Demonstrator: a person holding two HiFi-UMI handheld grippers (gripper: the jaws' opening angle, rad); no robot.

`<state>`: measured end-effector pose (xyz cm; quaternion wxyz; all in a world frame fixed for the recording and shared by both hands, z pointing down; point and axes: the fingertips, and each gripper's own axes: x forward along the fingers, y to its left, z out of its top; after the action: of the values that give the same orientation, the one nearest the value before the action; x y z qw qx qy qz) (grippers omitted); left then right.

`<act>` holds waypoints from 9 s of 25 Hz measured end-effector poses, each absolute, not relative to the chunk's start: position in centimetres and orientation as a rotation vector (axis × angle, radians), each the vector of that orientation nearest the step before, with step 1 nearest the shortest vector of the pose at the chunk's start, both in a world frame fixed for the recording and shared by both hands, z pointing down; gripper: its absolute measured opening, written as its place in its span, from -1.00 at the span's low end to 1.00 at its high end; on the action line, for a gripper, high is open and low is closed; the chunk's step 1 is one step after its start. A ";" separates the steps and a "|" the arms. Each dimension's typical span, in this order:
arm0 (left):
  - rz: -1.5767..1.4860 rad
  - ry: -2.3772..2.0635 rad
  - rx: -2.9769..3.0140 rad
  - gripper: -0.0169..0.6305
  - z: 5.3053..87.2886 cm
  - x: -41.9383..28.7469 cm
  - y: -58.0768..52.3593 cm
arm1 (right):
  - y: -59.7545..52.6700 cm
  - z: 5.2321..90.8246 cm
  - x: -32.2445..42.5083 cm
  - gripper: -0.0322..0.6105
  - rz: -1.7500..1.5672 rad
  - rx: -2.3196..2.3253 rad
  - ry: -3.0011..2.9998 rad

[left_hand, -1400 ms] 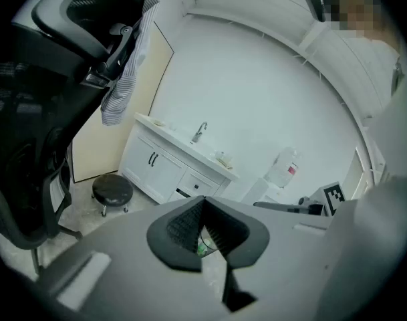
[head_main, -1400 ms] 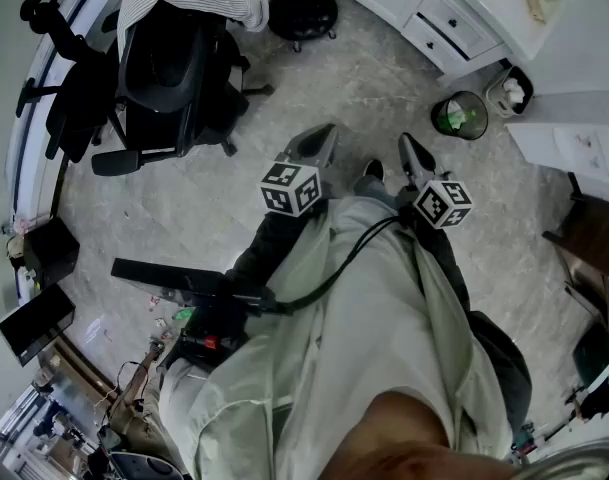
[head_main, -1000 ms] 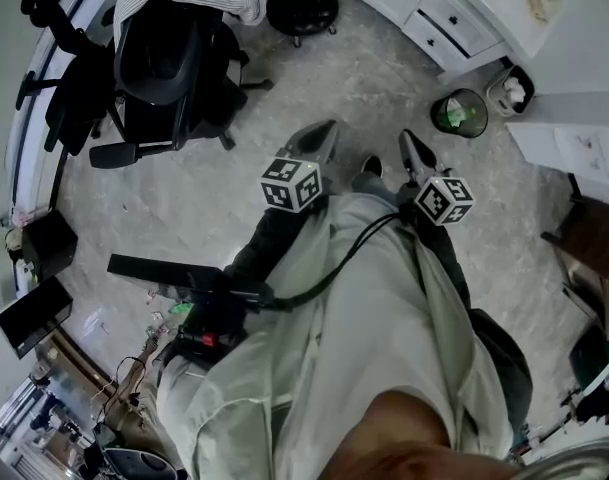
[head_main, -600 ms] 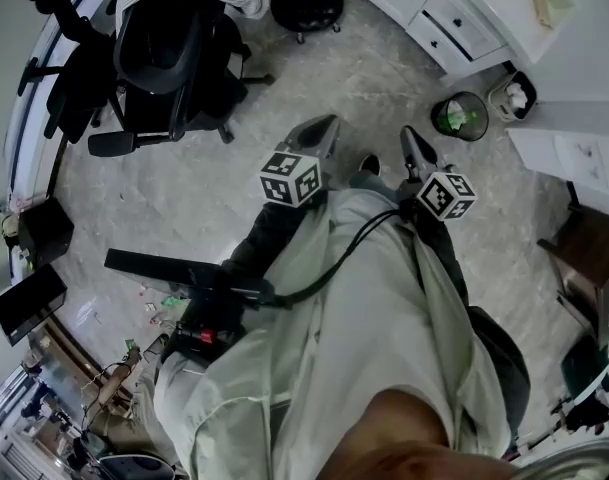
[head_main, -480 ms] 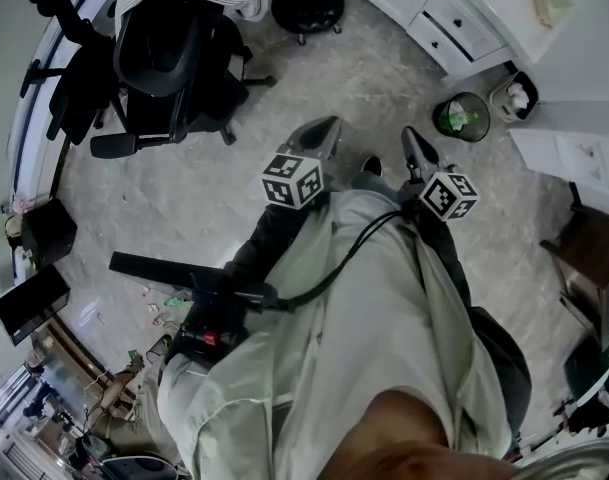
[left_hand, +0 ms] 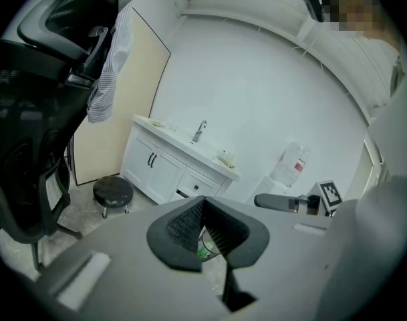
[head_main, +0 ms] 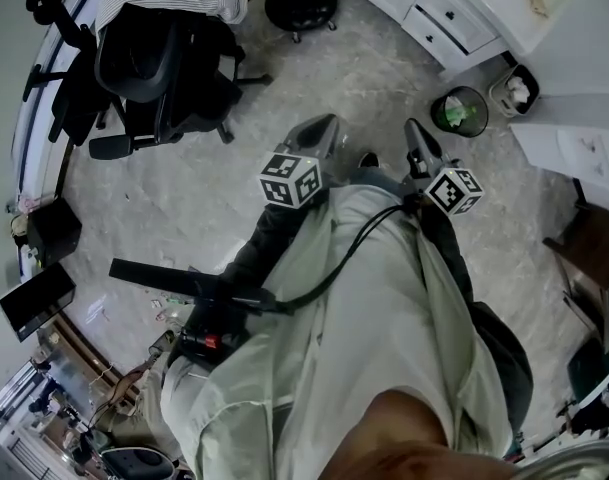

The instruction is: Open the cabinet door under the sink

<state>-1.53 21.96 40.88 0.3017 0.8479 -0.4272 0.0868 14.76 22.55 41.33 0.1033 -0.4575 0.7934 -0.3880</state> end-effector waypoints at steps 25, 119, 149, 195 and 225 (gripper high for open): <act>0.250 -1.156 2.232 -0.92 42.6 -2.9 8.0 | 10.4 43.7 13.1 -0.89 -1.231 -1.303 2.340; 0.313 -0.949 2.131 -0.92 56.1 -6.8 -11.5 | -18.9 77.2 4.5 -0.77 -0.927 -1.802 3.271; 0.361 -1.221 2.107 -0.92 51.3 -0.1 1.2 | 2.2 61.5 10.3 -0.73 -1.209 -1.560 2.817; 0.426 -1.092 2.332 -0.92 45.2 -0.4 19.1 | 22.5 47.5 8.1 -0.77 -1.155 -1.559 2.605; 0.452 -1.059 2.336 -0.92 46.1 3.4 21.2 | 24.8 47.9 11.0 -0.89 -1.140 -1.522 2.645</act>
<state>3.39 21.22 46.08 0.2653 0.8649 -0.3919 0.1673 10.99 24.79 47.87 -0.0581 -0.4664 0.8106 -0.3494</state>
